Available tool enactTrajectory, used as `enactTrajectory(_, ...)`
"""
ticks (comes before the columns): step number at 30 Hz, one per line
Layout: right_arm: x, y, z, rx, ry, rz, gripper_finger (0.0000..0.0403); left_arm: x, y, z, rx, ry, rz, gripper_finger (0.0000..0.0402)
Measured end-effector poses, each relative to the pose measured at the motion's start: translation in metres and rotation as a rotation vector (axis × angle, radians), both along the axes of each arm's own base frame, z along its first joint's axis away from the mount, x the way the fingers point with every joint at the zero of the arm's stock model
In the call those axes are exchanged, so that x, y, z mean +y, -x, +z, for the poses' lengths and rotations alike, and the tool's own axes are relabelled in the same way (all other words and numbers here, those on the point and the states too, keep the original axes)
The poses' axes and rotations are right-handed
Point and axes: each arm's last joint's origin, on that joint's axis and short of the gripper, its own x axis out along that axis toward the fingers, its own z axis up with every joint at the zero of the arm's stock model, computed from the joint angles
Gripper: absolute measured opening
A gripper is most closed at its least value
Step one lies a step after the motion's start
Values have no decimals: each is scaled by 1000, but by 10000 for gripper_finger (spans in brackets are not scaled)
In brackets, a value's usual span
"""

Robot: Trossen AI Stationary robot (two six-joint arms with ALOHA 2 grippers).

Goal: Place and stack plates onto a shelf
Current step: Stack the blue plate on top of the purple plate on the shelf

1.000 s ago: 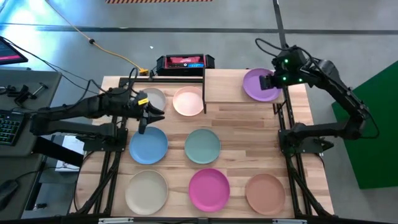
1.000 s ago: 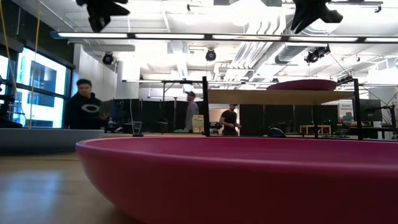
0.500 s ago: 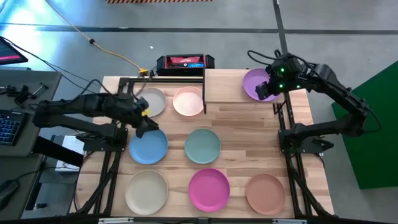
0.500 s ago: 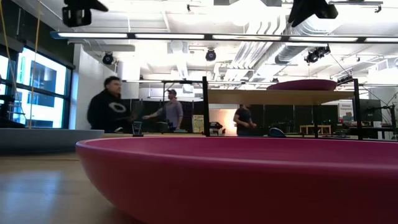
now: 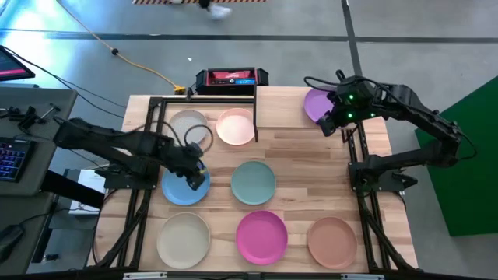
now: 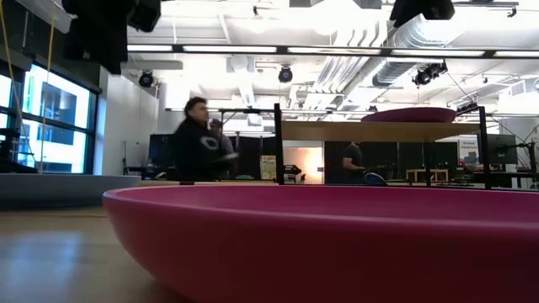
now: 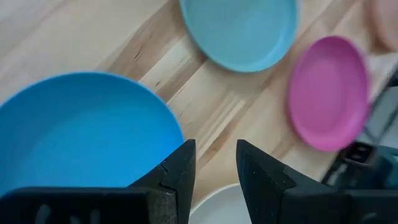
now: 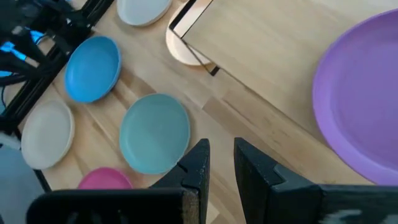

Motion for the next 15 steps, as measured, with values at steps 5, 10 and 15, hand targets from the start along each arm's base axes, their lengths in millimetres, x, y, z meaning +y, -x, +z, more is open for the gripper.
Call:
enactTrajectory(5, 6, -2, 0, 4, 13, 53, 53, -12, -18, -23, 110, -29, -3, 104)
enactTrajectory(10, 11, -4, 0, 4, 18, 89, 53, -20, -30, -42, 190, -56, 30, 104)
enactTrajectory(15, 15, -5, 0, 5, 18, 115, 53, -27, -39, -59, 257, -74, 47, 104)
